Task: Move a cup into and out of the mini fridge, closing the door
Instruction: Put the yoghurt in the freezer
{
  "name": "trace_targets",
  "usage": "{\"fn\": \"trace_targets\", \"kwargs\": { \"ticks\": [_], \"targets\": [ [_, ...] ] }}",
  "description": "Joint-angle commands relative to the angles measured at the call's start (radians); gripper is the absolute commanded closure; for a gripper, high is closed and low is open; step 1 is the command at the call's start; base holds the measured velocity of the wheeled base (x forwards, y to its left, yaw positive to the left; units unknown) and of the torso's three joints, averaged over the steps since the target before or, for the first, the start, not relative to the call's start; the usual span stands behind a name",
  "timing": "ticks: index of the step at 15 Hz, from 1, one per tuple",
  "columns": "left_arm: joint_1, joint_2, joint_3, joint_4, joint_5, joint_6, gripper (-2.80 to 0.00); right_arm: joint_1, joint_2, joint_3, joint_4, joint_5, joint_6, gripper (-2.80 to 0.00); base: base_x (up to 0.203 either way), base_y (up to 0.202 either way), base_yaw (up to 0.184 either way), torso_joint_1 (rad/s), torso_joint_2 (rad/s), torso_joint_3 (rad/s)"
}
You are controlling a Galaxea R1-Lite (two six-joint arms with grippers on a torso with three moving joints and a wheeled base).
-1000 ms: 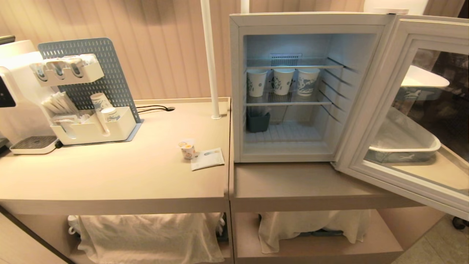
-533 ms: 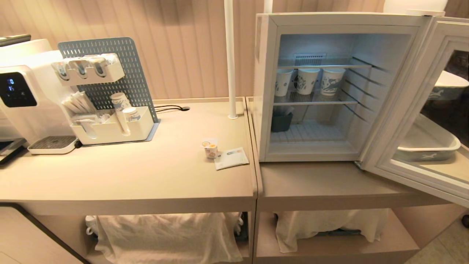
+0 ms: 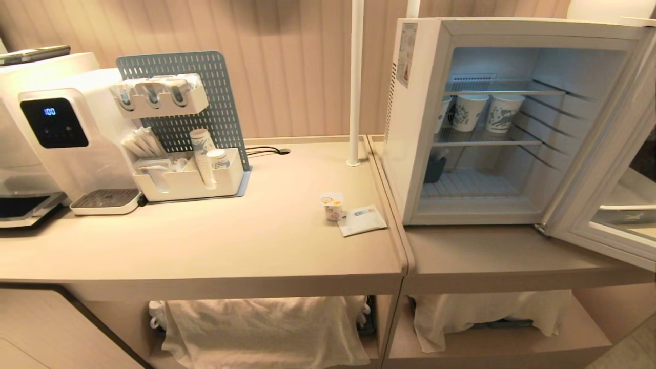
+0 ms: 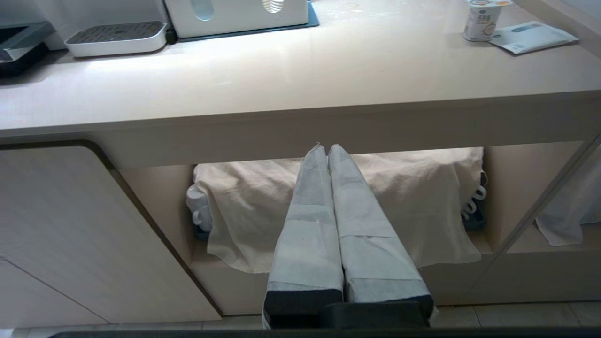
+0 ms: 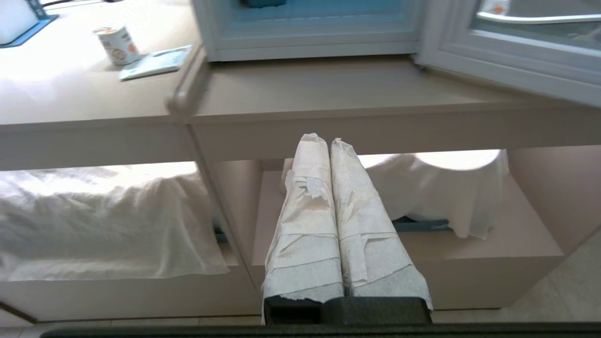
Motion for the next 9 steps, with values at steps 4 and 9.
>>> {"fn": "trace_targets", "kwargs": {
  "ticks": [4,9],
  "targets": [
    [0.000,0.000,0.000,0.000,0.000,0.001,0.00,0.000,0.001,0.000,0.001,0.000,0.002,0.00,0.000,0.193,-0.001,0.002,0.00,0.003],
    [0.000,0.000,0.002,-0.002,-0.001,0.001,0.00,0.000,0.001,0.000,0.001,0.000,0.002,0.00,0.000,0.191,-0.001,0.002,0.00,0.002]
  ]
}}
